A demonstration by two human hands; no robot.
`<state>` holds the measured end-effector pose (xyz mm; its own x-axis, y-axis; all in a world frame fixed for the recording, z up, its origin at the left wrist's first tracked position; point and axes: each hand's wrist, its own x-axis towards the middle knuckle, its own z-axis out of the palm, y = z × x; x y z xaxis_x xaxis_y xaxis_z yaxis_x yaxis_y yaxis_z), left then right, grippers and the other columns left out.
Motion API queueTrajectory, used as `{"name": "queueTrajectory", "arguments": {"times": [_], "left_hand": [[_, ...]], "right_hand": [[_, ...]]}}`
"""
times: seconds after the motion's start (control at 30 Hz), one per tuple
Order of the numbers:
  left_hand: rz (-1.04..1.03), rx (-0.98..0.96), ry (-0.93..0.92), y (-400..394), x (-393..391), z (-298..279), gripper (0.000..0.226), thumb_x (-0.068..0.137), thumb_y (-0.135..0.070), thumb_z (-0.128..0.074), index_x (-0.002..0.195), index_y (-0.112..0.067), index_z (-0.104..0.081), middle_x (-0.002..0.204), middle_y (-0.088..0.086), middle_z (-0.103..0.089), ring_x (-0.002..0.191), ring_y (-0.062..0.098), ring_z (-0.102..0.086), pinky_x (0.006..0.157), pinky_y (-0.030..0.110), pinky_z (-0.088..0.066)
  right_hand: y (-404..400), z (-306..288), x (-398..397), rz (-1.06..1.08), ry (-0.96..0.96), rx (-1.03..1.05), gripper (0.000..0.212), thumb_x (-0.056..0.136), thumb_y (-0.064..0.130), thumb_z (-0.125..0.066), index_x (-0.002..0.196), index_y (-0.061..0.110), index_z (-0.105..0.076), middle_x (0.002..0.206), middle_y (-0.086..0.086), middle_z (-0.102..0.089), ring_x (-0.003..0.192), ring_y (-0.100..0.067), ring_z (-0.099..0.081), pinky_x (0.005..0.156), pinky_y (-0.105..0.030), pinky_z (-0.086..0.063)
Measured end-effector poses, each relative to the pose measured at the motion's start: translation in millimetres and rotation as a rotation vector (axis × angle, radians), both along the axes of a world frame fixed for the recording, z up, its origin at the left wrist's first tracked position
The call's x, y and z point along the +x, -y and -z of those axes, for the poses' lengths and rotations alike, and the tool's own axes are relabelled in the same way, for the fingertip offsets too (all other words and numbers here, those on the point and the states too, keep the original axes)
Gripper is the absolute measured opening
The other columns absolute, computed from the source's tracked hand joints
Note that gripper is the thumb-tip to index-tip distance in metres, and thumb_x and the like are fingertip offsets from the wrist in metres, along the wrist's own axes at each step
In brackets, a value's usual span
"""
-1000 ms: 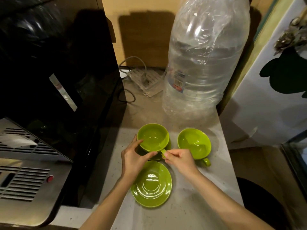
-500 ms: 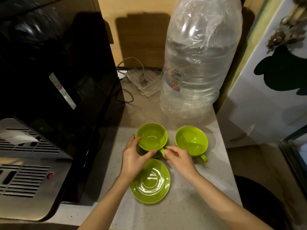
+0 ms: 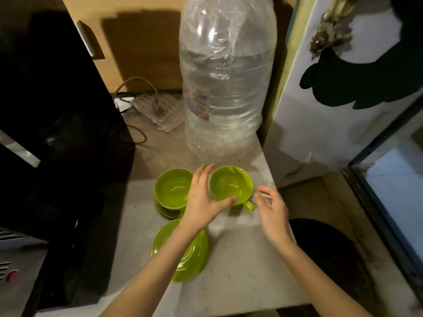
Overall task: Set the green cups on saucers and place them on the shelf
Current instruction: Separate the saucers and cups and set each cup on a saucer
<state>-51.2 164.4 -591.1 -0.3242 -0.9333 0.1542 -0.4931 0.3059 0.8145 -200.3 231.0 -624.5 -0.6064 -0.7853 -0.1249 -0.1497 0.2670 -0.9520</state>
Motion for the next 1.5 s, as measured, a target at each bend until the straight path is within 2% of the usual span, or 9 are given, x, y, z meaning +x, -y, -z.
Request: {"name": "queueTrajectory", "arguments": {"times": [0.13,0.2,0.3,0.4,0.53,0.73,1.0,1.27,1.5], "left_hand": [[0.083,0.131,0.092,4,-17,13,0.11,0.054,-0.034,-0.085,0.142,-0.012,-0.023,0.153,0.018,-0.015,0.144,0.025,-0.01,0.102,0.012,-0.01],[0.104,0.176,0.121,5,-20,20,0.116,0.052,-0.033,-0.086,0.144,-0.011,-0.018,0.153,0.022,-0.009,0.145,0.028,-0.006,0.106,0.017,-0.011],[0.073,0.21,0.148,9,-21,30,0.115,0.052,-0.033,-0.086,0.143,-0.008,-0.021,0.151,0.024,-0.02,0.142,0.032,-0.019,0.111,0.027,-0.019],[0.039,0.202,0.143,10,-22,33,0.109,0.054,-0.03,-0.086,0.141,-0.004,-0.024,0.145,0.02,-0.034,0.136,0.031,-0.031,0.105,0.024,-0.023],[0.023,0.187,0.124,9,-22,33,0.107,0.054,-0.029,-0.086,0.14,-0.004,-0.026,0.142,0.017,-0.04,0.133,0.029,-0.034,0.102,0.023,-0.025],[0.007,0.198,0.095,10,-20,27,0.108,0.053,-0.03,-0.087,0.14,-0.009,-0.027,0.139,0.013,-0.046,0.129,0.026,-0.042,0.096,0.024,-0.033],[-0.074,0.061,-0.043,-16,6,-3,0.106,0.048,-0.032,-0.088,0.136,-0.011,-0.034,0.133,0.003,-0.05,0.12,0.011,-0.045,0.089,0.007,-0.028],[-0.29,0.021,-0.075,-61,61,-16,0.116,0.04,-0.053,-0.083,0.138,-0.019,-0.031,0.137,-0.006,-0.047,0.124,0.012,-0.047,0.1,0.031,-0.044],[-0.436,0.055,-0.059,-101,96,-1,0.114,0.04,-0.063,-0.071,0.137,-0.018,-0.031,0.126,-0.013,-0.044,0.118,0.009,-0.046,0.099,0.035,-0.045]], "right_hand": [[-5,26,-9,-0.036,0.07,0.152,0.033,0.09,0.016,-0.054,0.121,0.003,-0.056,0.118,-0.019,-0.063,0.109,-0.03,-0.06,0.095,-0.04,-0.046],[-6,31,-8,-0.07,0.207,0.18,0.031,0.092,0.017,-0.051,0.121,0.004,-0.055,0.106,-0.014,-0.065,0.095,-0.029,-0.065,0.085,-0.041,-0.051],[-4,32,-4,-0.105,0.341,0.156,0.021,0.094,0.016,-0.048,0.114,0.015,-0.052,0.098,-0.012,-0.063,0.077,-0.019,-0.065,0.065,-0.026,-0.053],[-2,34,-2,-0.116,0.333,0.139,0.01,0.093,0.014,-0.049,0.097,0.017,-0.058,0.092,-0.012,-0.065,0.078,-0.018,-0.066,0.067,-0.027,-0.052],[-4,31,-2,-0.137,0.276,0.127,0.023,0.092,0.011,-0.051,0.074,0.022,-0.06,0.086,-0.014,-0.067,0.079,-0.018,-0.067,0.074,-0.028,-0.054],[-6,26,-3,-0.14,0.247,0.078,0.021,0.089,0.013,-0.056,0.074,0.023,-0.064,0.079,-0.002,-0.069,0.088,-0.026,-0.069,0.09,-0.042,-0.053],[-24,-4,15,-0.21,0.222,-0.069,0.016,0.089,0.016,-0.058,0.084,0.027,-0.067,0.092,-0.008,-0.073,0.093,-0.02,-0.07,0.091,-0.037,-0.053],[-41,-22,58,-0.345,0.258,-0.127,0.019,0.085,0.012,-0.062,0.08,0.027,-0.07,0.075,0.007,-0.075,0.081,-0.009,-0.071,0.081,-0.026,-0.055],[-61,-10,84,-0.513,0.235,-0.035,0.014,0.086,0.013,-0.061,0.084,0.023,-0.071,0.08,-0.004,-0.072,0.078,-0.013,-0.068,0.077,-0.031,-0.057]]}}
